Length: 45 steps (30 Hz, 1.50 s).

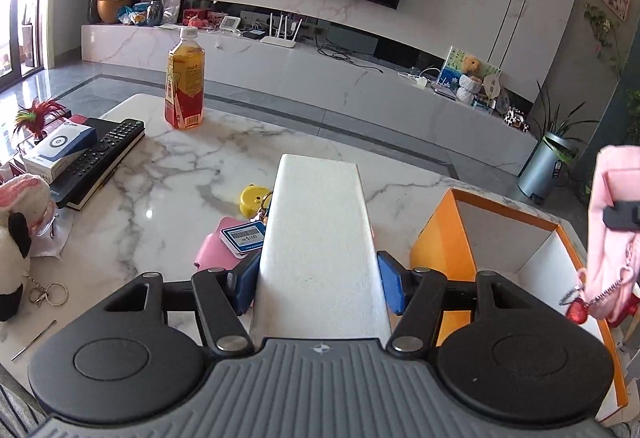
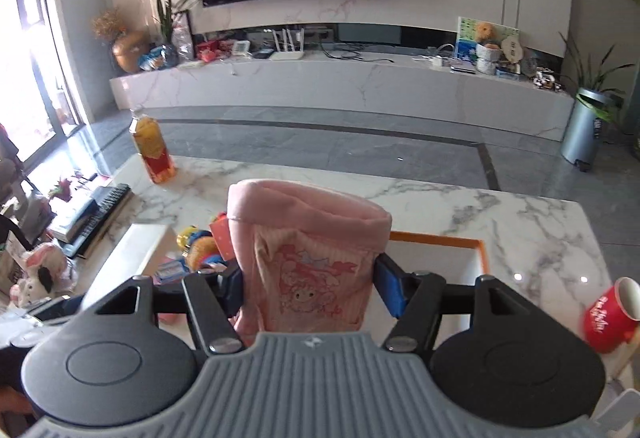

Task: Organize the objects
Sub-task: 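Carry the pink bag over the orange box while left tool lifts the white box, then release the pink bag into the orange box while left tool carries the white box over it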

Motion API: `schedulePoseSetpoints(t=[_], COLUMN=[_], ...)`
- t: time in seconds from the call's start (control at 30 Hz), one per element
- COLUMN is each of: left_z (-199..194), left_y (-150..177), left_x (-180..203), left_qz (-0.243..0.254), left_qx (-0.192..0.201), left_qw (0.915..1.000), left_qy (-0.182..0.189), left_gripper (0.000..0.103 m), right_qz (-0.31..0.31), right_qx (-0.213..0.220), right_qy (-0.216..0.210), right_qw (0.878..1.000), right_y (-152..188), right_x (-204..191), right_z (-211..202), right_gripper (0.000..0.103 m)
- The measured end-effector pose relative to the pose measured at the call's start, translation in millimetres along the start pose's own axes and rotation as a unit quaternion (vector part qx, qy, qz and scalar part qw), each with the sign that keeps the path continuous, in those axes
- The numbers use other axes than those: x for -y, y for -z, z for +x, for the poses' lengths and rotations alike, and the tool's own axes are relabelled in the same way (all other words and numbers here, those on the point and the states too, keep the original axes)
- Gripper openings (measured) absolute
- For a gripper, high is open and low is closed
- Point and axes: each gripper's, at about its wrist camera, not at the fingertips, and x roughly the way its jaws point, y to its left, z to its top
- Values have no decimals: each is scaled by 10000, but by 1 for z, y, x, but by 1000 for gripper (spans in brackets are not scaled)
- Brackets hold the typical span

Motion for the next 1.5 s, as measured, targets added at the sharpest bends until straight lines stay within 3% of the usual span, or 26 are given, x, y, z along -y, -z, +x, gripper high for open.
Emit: schedulePoseSetpoints(t=[0.27,0.4,0.6,0.87,1.03,1.2,1.27,1.3,1.5], left_z=[-2,-2,-2,1,-4,-8,-9,-11,-35], left_y=[6,8,10,10,12,13,13,12,0], left_x=[9,14,16,15,22,32,38,42,61], left_qz=[180,285,394,380,395,352,396,420,517], left_qx=[17,9,8,-171,-359,-497,-491,-490,-287], left_qw=[9998,9996,9992,9988,9973,9945,9937,9936,9944], left_qy=[-62,-34,-49,255,513,848,921,927,877], left_gripper=[70,71,71,71,70,70,70,70,70], right_qz=[-548,-945,-891,-1620,-1719,-1493,-1432,-1360,-1000], right_qx=[-1220,-1955,-3291,-3378,-3297,-2922,-2682,-2554,-2166], right_qy=[768,1097,955,1439,1495,1420,1230,1131,924], right_qw=[9880,9700,9352,9159,9162,9339,9447,9505,9667], right_y=[49,67,92,109,113,112,111,112,108], right_x=[35,42,47,33,34,42,42,43,48], right_z=[33,67,119,136,135,110,100,94,76], right_gripper=[66,66,66,68,71,76,88,99,100])
